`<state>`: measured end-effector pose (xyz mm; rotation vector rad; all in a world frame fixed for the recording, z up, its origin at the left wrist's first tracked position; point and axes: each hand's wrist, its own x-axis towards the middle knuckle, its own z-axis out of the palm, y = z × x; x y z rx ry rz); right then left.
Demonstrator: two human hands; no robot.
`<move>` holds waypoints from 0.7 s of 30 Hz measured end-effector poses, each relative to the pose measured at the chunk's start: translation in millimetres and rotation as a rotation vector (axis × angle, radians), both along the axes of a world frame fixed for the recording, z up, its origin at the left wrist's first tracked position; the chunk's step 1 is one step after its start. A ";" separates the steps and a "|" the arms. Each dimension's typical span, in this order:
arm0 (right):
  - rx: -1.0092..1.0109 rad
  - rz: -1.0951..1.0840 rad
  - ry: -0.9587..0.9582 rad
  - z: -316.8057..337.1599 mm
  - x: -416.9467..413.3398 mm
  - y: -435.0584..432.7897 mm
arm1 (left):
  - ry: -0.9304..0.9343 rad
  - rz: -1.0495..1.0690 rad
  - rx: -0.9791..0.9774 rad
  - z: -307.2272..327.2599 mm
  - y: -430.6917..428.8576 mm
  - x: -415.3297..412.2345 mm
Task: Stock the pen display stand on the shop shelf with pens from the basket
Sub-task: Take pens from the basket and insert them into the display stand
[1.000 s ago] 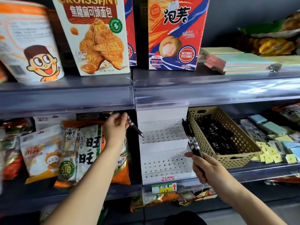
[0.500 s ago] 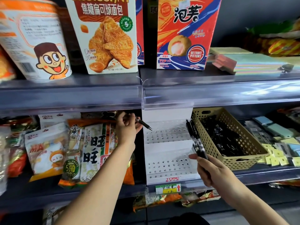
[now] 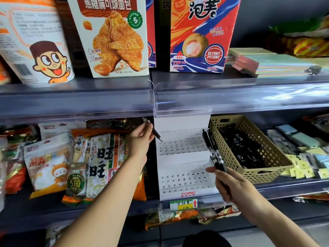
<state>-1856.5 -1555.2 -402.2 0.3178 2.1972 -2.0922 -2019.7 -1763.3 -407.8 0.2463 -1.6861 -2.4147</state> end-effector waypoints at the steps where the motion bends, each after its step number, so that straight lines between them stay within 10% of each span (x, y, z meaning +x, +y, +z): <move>1: -0.004 -0.006 0.000 -0.6 0.2 0.4 | 0.016 0.002 -0.028 1.2 0.6 -1.9; 21: -0.029 -0.025 -0.021 -10.4 2.7 1.9 | 0.378 0.231 -0.622 -4.9 8.2 -8.1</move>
